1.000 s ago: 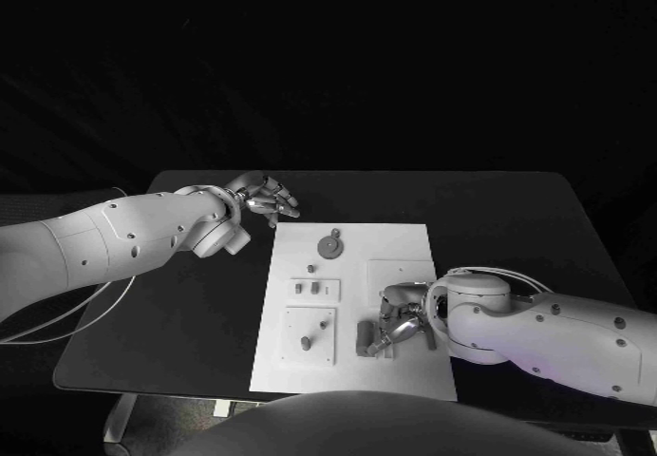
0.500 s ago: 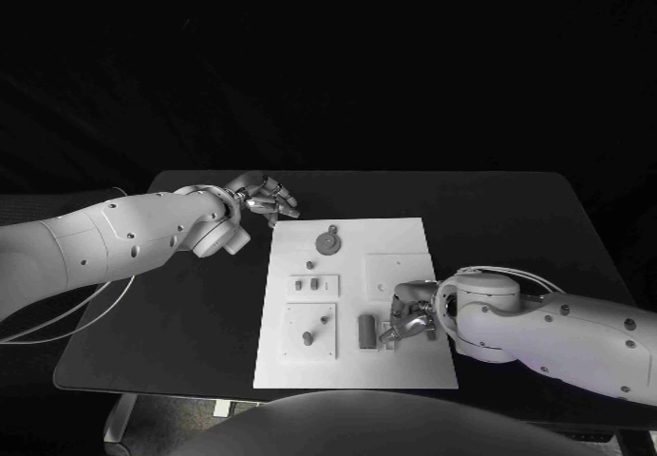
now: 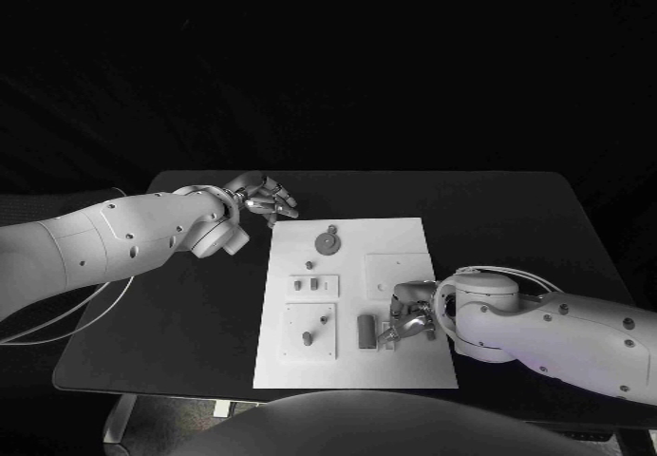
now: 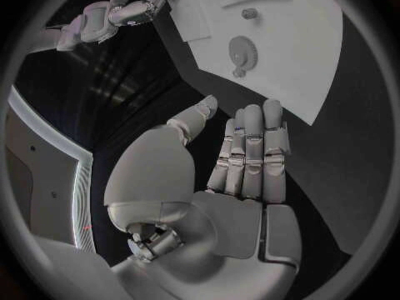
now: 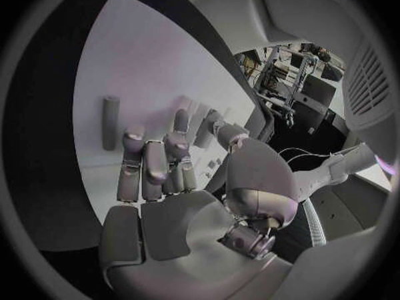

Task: Assemble the parts on the task board

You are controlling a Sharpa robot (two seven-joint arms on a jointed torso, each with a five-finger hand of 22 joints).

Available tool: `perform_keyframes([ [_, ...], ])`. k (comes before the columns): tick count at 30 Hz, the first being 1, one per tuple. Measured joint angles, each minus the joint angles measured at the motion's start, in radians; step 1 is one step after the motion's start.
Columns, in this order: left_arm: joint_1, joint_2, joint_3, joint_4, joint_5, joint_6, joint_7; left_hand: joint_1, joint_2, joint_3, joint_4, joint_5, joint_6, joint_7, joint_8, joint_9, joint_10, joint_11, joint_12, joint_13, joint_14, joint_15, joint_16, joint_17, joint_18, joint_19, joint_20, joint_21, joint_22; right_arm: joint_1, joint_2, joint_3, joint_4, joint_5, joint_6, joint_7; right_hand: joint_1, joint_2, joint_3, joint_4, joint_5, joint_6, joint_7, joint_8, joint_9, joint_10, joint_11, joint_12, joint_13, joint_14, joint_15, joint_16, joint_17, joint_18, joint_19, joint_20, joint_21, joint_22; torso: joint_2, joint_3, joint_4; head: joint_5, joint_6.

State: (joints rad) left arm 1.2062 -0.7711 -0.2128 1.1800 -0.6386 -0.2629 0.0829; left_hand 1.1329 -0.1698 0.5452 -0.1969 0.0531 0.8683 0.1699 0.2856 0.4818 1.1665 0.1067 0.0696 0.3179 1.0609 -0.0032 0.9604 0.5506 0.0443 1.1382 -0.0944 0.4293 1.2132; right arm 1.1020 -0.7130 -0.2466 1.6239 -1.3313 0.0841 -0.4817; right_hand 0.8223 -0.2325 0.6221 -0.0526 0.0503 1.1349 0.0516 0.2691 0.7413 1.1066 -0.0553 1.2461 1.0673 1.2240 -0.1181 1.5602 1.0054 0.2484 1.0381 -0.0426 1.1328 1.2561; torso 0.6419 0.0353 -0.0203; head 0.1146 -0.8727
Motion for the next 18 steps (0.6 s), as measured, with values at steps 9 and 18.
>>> perform_keyframes([
  [9,0.0,-0.002,0.0,-0.001,-0.001,0.0,0.0,0.0,0.0,0.0,0.0,0.0,0.0,0.0,0.0,0.0,0.0,0.0,0.0,0.0,0.0,0.0,-0.004,0.0,0.0,-0.001,0.001,0.0,0.0,0.026,-0.069,0.012,0.007,0.032,-0.035,0.002,0.003,0.003,-0.001,-0.007,0.0,-0.015,0.011,-0.014,-0.002,0.003,0.003,-0.003,-0.005,-0.002,-0.001,0.0,-0.014,0.0,0.0,0.0,0.0,-0.001,0.0,-0.0007,-0.0007,-0.004,0.0],
  [18,0.0,-0.005,0.0,0.002,-0.001,0.0,0.0,0.0,0.0,-0.003,0.009,0.0,0.0,0.0,0.004,0.0,0.0,0.0,0.0,0.0,0.0,0.0,-0.004,0.003,0.0,-0.002,0.002,0.0,0.002,0.065,-0.133,0.016,-0.01,0.064,-0.023,-0.013,0.012,0.012,-0.005,-0.016,0.0,-0.021,0.013,-0.018,-0.002,-0.001,0.008,-0.007,-0.007,-0.02,0.002,0.0,-0.034,0.0,-0.005,-0.003,0.0,-0.002,0.0,-0.0007,-0.0016,-0.014,0.0],
])
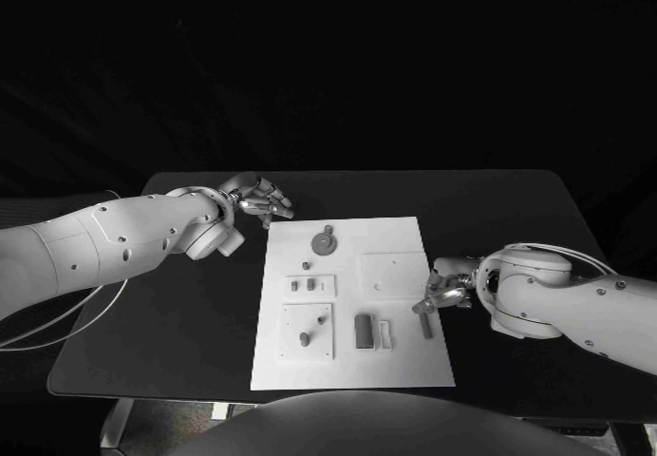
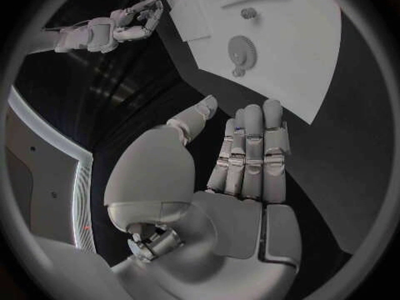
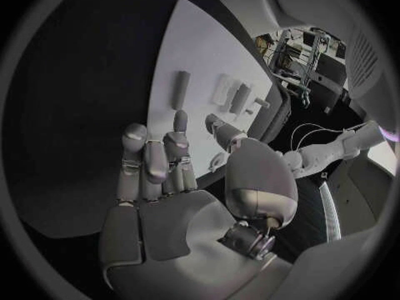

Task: Assemble the parts on the task board

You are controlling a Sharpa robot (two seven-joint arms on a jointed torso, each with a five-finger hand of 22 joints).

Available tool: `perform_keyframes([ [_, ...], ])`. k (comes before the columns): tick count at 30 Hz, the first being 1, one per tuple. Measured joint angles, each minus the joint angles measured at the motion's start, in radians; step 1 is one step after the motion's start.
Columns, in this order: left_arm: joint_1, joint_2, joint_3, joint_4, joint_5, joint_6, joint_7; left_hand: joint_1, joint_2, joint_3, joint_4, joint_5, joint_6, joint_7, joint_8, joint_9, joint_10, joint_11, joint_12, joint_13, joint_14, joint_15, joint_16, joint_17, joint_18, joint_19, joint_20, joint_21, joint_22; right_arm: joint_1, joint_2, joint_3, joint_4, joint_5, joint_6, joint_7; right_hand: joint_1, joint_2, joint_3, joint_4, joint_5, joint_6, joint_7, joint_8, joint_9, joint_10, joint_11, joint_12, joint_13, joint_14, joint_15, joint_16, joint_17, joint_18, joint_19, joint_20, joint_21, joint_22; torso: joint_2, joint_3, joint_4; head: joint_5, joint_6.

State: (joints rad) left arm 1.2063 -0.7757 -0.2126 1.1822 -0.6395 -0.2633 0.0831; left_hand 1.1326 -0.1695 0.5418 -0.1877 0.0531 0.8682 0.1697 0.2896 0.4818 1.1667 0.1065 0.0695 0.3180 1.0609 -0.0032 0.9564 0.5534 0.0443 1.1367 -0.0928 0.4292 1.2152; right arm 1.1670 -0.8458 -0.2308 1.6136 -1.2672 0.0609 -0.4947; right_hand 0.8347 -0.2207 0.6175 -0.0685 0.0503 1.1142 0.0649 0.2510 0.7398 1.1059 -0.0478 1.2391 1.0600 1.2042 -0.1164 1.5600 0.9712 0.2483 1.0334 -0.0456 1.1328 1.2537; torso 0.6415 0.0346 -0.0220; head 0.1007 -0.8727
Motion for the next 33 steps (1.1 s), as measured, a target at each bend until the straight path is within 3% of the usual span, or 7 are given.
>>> perform_keyframes([
  [3,0.0,-0.002,0.0,0.003,0.0,0.0,0.0,-0.012,0.001,-0.002,0.008,0.0,0.0,0.0,0.0,-0.001,0.0,0.0,0.002,0.0,0.0,0.0,0.0,0.002,0.0,0.0,0.0,0.0,0.002,-0.001,-0.007,-0.001,-0.001,0.002,0.009,-0.006,-0.004,0.015,-0.006,-0.012,0.0,-0.004,0.001,0.0,0.0,-0.002,0.002,0.0,-0.001,-0.001,0.001,0.0,-0.001,0.0,-0.001,0.001,0.0,0.0,0.0,0.0002,0.0001,-0.004,0.0],
  [16,0.0,-0.004,0.0,0.01,0.0,0.003,-0.001,-0.021,0.0,-0.006,0.017,0.0,0.0,0.0,0.0,-0.001,0.012,-0.006,0.008,0.006,0.0,0.0,-0.005,0.005,0.0,-0.004,-0.004,-0.004,0.004,-0.005,-0.008,-0.005,-0.009,-0.01,0.065,-0.04,-0.019,0.029,-0.013,-0.019,0.0,-0.003,-0.001,0.0,0.0,-0.002,0.002,0.0,-0.001,-0.001,0.001,0.0,0.012,0.0,-0.005,0.004,0.0,0.0,0.001,0.0012,0.0007,-0.011,0.0],
  [26,0.0,-0.005,0.0,0.012,-0.001,0.005,-0.002,-0.021,0.0,-0.006,0.017,0.0,0.0,0.0,0.0,-0.002,0.012,-0.006,0.008,0.007,0.0,0.0,-0.005,0.006,0.0,0.0,-0.008,-0.004,0.004,-0.033,0.03,-0.009,-0.034,-0.035,0.076,-0.048,-0.029,0.025,-0.014,-0.013,0.0,-0.001,-0.003,0.0,0.0,-0.002,0.001,0.0,-0.002,-0.001,0.001,0.0,0.013,0.0,-0.004,0.005,0.0,0.0,0.001,0.0007,0.0023,-0.01,0.0],
  [33,0.005,-0.009,0.0,0.017,-0.001,0.007,-0.003,-0.021,0.0,-0.008,0.019,0.0,0.0,0.0,0.0,-0.002,0.012,-0.006,0.008,0.007,0.0,0.0,-0.005,0.006,0.0,0.0,-0.008,-0.004,0.005,-0.037,0.048,-0.009,-0.049,-0.051,0.087,-0.051,-0.035,0.024,-0.013,-0.005,0.0,0.001,-0.004,0.004,0.001,-0.001,0.001,0.0,-0.002,0.003,0.005,0.0,0.014,0.0,-0.004,0.005,0.0,0.0,0.002,0.0003,0.0031,-0.009,0.0],
])
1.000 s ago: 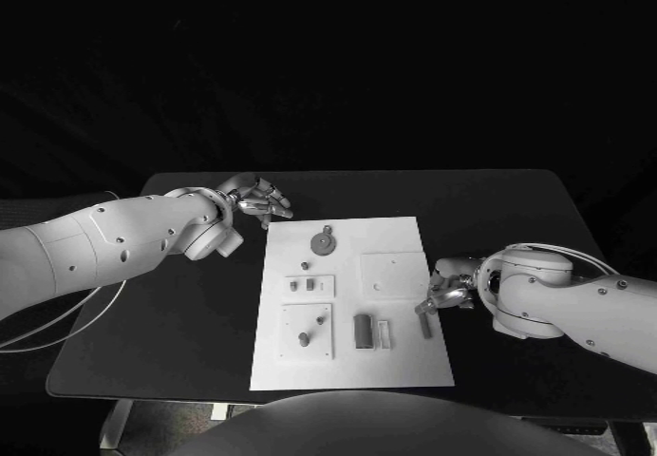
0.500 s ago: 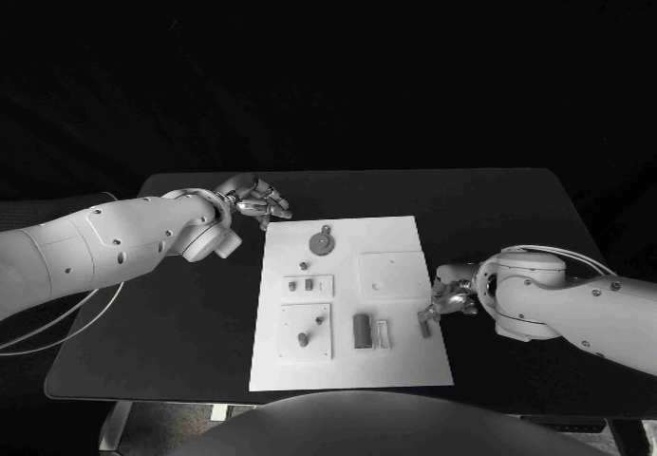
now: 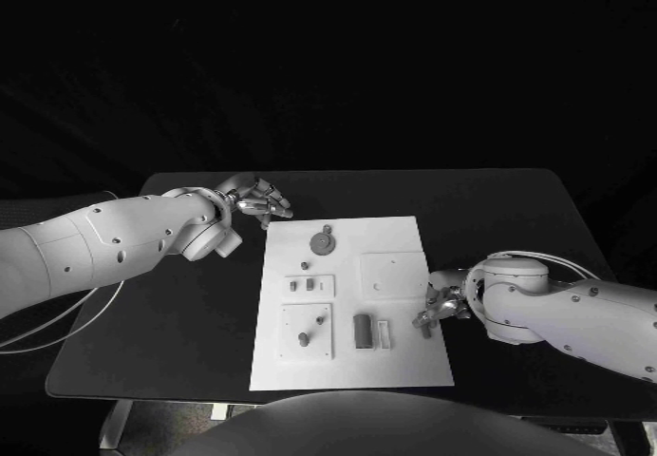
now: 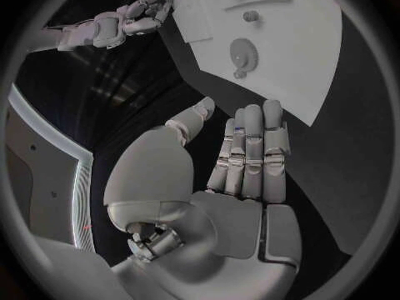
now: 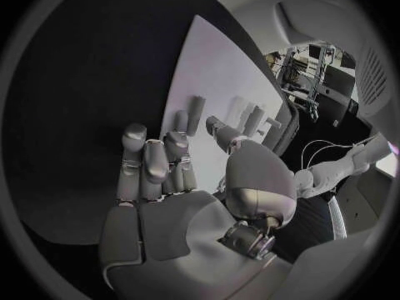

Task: Assemble the parts on the task board

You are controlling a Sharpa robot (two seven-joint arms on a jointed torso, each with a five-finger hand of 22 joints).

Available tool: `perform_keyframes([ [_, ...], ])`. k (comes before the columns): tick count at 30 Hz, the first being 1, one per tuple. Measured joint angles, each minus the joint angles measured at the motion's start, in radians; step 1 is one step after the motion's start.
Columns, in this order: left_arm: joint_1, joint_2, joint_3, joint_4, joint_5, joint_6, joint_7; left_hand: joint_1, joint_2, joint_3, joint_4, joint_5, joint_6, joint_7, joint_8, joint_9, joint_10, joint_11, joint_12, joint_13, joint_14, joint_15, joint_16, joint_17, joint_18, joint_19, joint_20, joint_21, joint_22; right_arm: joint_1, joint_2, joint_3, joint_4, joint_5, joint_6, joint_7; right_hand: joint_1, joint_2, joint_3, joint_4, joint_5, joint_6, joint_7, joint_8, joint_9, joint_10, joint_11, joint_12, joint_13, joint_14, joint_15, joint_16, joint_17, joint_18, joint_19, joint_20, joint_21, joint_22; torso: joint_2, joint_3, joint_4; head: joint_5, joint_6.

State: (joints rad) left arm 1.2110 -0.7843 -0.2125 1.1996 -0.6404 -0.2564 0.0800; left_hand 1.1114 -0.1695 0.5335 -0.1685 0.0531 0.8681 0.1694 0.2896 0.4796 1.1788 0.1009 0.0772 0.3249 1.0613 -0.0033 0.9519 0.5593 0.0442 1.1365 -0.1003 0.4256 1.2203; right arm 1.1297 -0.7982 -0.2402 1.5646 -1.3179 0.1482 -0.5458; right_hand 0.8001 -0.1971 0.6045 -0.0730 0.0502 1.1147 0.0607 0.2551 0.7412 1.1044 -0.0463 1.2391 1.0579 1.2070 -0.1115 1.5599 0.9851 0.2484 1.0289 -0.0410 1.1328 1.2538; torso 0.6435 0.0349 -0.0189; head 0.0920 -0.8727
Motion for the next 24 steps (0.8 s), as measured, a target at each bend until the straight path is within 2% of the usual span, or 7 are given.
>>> perform_keyframes([
  [8,0.003,-0.002,0.0,0.002,-0.001,0.001,-0.001,0.0,0.0,0.0,0.0,0.0,0.0,0.0,0.0,0.0,0.0,0.0,0.0,0.001,0.0,0.0,0.0,0.001,0.0,0.0,0.0,0.0,0.0,-0.005,0.022,0.003,-0.015,-0.029,0.017,-0.007,-0.005,0.005,0.003,0.003,0.0,0.007,-0.006,-0.001,-0.004,0.0,0.0,0.0,0.0,-0.003,0.003,0.0,-0.001,0.0,0.0,0.0,0.0,0.0,0.001,0.0001,-0.0007,0.002,0.0],
  [10,0.003,-0.002,0.0,0.002,-0.001,0.002,-0.002,0.0,0.0,0.0,0.0,0.0,0.0,0.0,0.0,0.0,0.0,0.0,0.0,0.001,0.0,0.0,0.0,0.001,0.0,0.0,0.0,0.0,0.0,-0.006,0.027,0.003,-0.017,-0.041,0.02,-0.008,-0.005,0.019,0.0,-0.001,0.0,0.007,-0.006,-0.002,-0.003,0.0,0.0,0.0,0.0,-0.003,0.003,0.0,-0.001,0.0,-0.004,0.0,0.0,0.001,0.001,0.0003,-0.0007,0.003,0.0],
  [14,0.004,-0.003,0.0,0.003,-0.002,0.004,-0.003,0.0,0.0,0.0,0.0,0.0,0.0,0.0,0.0,0.0,0.0,0.0,0.0,0.001,0.0,0.0,0.0,0.001,0.0,0.0,0.0,0.0,0.0,-0.008,0.033,0.003,-0.015,-0.078,0.032,-0.01,0.018,0.046,-0.011,-0.057,0.0,0.009,-0.004,-0.002,-0.002,0.0,0.0,0.0,0.0,-0.007,0.007,0.0,-0.004,0.0,-0.012,-0.002,0.0,0.005,0.001,0.0003,-0.0008,0.005,0.0],
  [18,0.004,-0.003,0.0,0.003,-0.003,0.005,-0.004,0.0,0.0,0.0,0.0,0.0,0.0,0.0,0.0,0.0,0.0,0.0,0.0,0.001,0.0,0.0,0.0,0.002,0.0,0.0,0.0,0.0,0.001,-0.01,0.037,0.003,-0.014,-0.105,0.037,-0.01,0.029,0.059,-0.017,-0.101,0.0,0.013,-0.005,-0.002,-0.002,0.0,0.0,0.0,0.0,-0.008,0.008,0.0,-0.004,0.0,-0.013,-0.002,0.0,0.005,0.0,0.0005,-0.0012,0.005,0.0],
  [20,0.004,-0.003,0.0,0.004,-0.003,0.005,-0.005,0.0,0.0,0.0,0.0,0.0,0.0,0.0,0.0,0.0,0.0,0.0,0.0,0.001,0.0,0.0,0.0,0.002,0.0,0.0,0.0,0.0,0.001,-0.011,0.038,0.003,-0.013,-0.114,0.038,-0.01,0.037,0.076,-0.017,-0.124,0.0,0.014,-0.005,-0.002,-0.002,0.0,0.0,0.0,0.0,-0.008,0.008,0.0,-0.004,0.0,-0.013,-0.002,0.0,0.005,0.0,0.0005,-0.0013,0.005,0.0],
  [24,0.004,-0.003,0.0,0.004,-0.005,0.006,-0.006,0.0,0.0,0.0,0.0,0.0,0.0,0.0,0.0,0.0,0.0,0.0,0.0,0.002,0.0,0.0,0.0,0.002,0.0,0.0,0.0,0.0,0.001,-0.013,0.038,0.003,-0.011,-0.128,0.038,-0.01,0.054,0.093,-0.016,-0.169,0.0,0.016,-0.004,-0.002,-0.002,0.0,0.0,0.0,0.0,-0.008,0.008,0.0,-0.005,0.0,-0.013,-0.002,0.0,0.005,0.0,0.0005,-0.0013,0.005,0.0],
])
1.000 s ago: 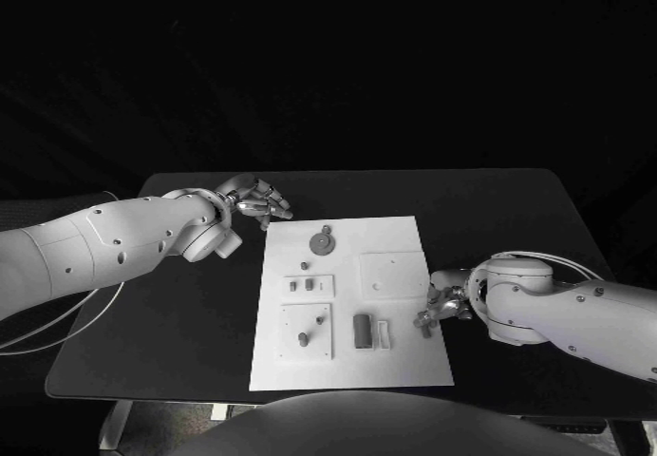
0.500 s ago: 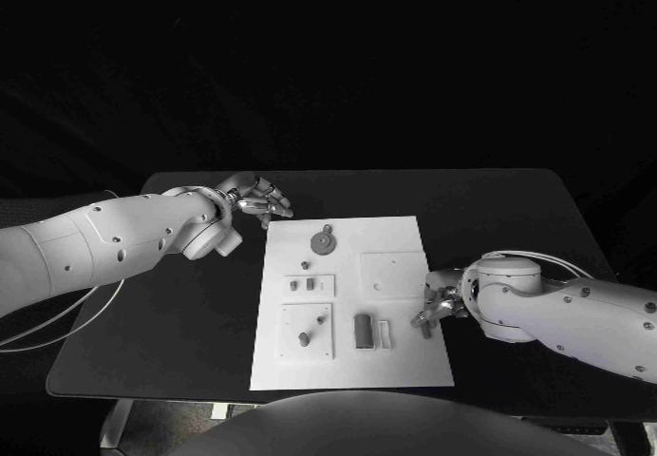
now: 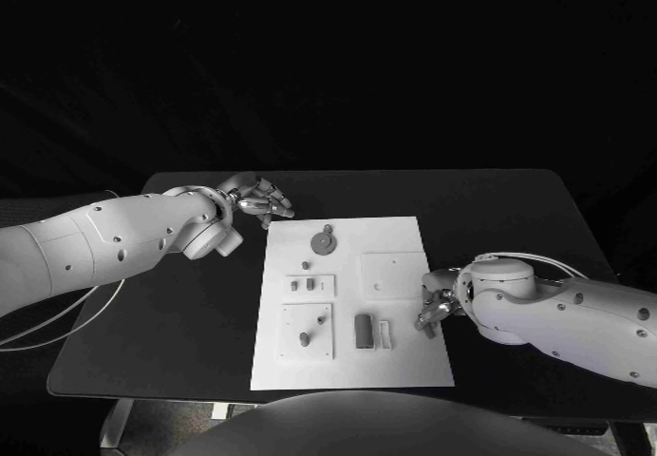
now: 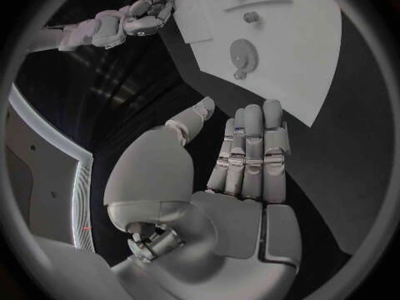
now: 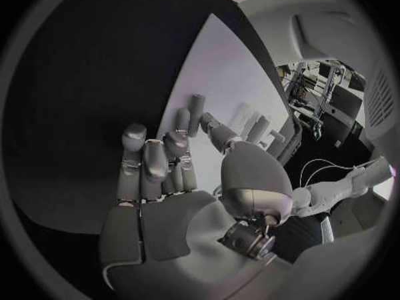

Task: Assemble the parts on the task board

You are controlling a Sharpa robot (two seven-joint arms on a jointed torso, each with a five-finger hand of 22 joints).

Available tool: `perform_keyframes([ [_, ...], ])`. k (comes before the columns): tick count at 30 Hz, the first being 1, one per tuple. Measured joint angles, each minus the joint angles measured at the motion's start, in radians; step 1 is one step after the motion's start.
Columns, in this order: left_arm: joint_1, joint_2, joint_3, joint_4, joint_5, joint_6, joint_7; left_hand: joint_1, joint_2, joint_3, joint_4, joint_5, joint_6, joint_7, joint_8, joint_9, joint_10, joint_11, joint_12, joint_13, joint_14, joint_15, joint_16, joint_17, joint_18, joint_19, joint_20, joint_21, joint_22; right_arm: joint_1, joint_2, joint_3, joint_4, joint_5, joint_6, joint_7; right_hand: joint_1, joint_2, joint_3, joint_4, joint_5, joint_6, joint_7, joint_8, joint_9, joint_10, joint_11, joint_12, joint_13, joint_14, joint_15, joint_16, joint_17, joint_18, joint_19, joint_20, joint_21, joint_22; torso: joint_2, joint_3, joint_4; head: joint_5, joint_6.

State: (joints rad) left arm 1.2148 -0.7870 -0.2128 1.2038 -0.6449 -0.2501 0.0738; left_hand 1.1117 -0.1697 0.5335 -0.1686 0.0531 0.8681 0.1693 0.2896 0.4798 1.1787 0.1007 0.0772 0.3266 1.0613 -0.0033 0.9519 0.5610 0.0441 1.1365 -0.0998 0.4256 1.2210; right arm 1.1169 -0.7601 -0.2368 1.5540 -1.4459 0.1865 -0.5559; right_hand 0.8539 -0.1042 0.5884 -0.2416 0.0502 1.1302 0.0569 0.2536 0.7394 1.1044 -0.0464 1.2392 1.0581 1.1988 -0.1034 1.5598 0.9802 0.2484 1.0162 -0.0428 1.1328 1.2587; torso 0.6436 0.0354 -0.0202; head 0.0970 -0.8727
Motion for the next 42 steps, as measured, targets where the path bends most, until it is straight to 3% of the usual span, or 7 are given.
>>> perform_keyframes([
  [4,0.0,-0.001,0.0,0.0,-0.002,0.0,-0.002,0.0,0.0,0.0,0.0,0.0,0.0,0.0,0.0,0.0,0.0,0.0,0.0,0.0,0.002,-0.002,0.0,0.001,0.0,0.0,0.0,0.0,0.001,-0.001,-0.002,0.0,0.004,-0.005,-0.002,0.0,0.019,0.02,0.006,-0.042,-0.001,0.0,0.0,0.0,-0.002,0.0,0.0,0.0,-0.001,0.0,0.0,0.0,-0.002,0.0,0.0,0.0,0.004,0.0,0.0,0.0,0.0003,0.0,0.0],
  [15,0.0,-0.001,0.0,0.0,-0.007,0.002,-0.006,0.0,0.0,0.0,0.0,0.0,0.0,0.0,0.0,-0.001,0.0,0.0,0.0,0.001,0.004,-0.004,0.0,0.002,0.0,0.0,0.0,0.0,0.002,-0.003,-0.019,-0.001,0.01,0.071,-0.055,-0.003,0.06,0.055,0.009,-0.049,-0.006,-0.003,-0.002,-0.014,-0.005,0.004,0.004,0.0,-0.004,-0.005,0.005,0.0,-0.009,-0.009,-0.004,0.004,0.004,0.0,0.0,0.0,0.0006,0.0,0.0],
  [18,0.0,-0.001,0.0,0.0,-0.008,0.002,-0.007,0.0,0.0,0.0,0.0,0.0,0.0,0.0,0.0,-0.001,0.0,0.0,0.0,0.001,0.004,-0.004,0.0,0.002,0.0,0.0,0.0,0.0,0.002,-0.003,-0.028,-0.002,0.013,0.114,-0.078,-0.005,0.076,0.057,0.009,-0.049,-0.004,-0.007,-0.005,-0.026,-0.005,0.003,0.004,0.0,-0.004,-0.006,0.006,0.0,-0.007,-0.012,-0.004,0.004,0.004,0.0,0.0,-0.0001,0.0006,0.0,0.0],
  [23,0.0,-0.001,0.0,0.0,-0.01,0.003,-0.009,0.0,0.0,0.0,0.0,0.0,0.0,0.0,0.0,-0.001,0.0,0.0,0.0,0.001,0.004,-0.004,0.0,0.002,0.0,0.001,0.002,0.0,0.002,0.001,-0.042,-0.006,0.025,0.199,-0.107,-0.007,0.082,0.058,0.009,-0.049,-0.004,-0.026,0.004,-0.031,-0.018,0.003,0.004,0.0,-0.005,-0.009,0.009,0.0,-0.003,-0.014,-0.005,0.005,0.003,0.001,0.0,-0.0003,0.0006,0.0,0.0],
  [26,0.0,-0.001,0.0,0.0,-0.011,0.003,-0.01,0.0,0.0,0.0,0.0,0.0,0.0,0.0,0.0,-0.001,0.0,0.0,0.0,0.001,0.004,-0.004,0.0,0.003,0.0,0.001,0.002,0.0,0.002,0.011,-0.05,-0.008,0.039,0.26,-0.117,-0.008,0.096,0.072,0.009,-0.049,-0.004,-0.033,0.016,-0.029,-0.018,0.003,0.004,0.0,-0.005,-0.007,0.007,0.0,0.001,-0.016,-0.005,0.006,0.004,0.001,0.0,-0.0007,0.0007,0.001,0.0],
  [31,0.0,-0.001,0.0,-0.001,-0.013,0.003,-0.011,0.0,0.0,0.0,0.0,0.0,0.0,0.0,0.0,-0.001,0.0,0.0,0.0,0.002,0.004,-0.004,0.0,0.003,0.0,0.004,0.0,0.0,0.003,0.029,-0.053,-0.008,0.054,0.342,-0.131,-0.011,0.101,0.069,0.009,-0.048,-0.004,-0.027,0.013,-0.026,-0.013,0.003,0.004,0.0,-0.005,-0.001,0.007,0.0,0.004,-0.016,-0.005,0.006,0.008,0.001,0.0,-0.0007,0.0006,0.001,0.0],
  [42,0.0,0.0,0.0,-0.001,-0.016,0.005,-0.014,0.0,0.0,0.0,0.0,0.0,0.0,0.0,0.0,-0.002,-0.001,-0.001,0.0,0.002,0.004,-0.003,0.001,0.004,0.0,0.004,0.0,0.0,0.004,0.031,-0.044,-0.008,0.08,0.488,-0.145,-0.015,0.101,0.069,0.009,-0.048,-0.004,-0.027,0.013,-0.026,-0.012,0.003,0.004,0.0,-0.005,-0.001,0.007,0.0,0.005,-0.016,-0.005,0.006,0.008,0.001,0.0,-0.0001,-0.0001,-0.001,0.0],
])
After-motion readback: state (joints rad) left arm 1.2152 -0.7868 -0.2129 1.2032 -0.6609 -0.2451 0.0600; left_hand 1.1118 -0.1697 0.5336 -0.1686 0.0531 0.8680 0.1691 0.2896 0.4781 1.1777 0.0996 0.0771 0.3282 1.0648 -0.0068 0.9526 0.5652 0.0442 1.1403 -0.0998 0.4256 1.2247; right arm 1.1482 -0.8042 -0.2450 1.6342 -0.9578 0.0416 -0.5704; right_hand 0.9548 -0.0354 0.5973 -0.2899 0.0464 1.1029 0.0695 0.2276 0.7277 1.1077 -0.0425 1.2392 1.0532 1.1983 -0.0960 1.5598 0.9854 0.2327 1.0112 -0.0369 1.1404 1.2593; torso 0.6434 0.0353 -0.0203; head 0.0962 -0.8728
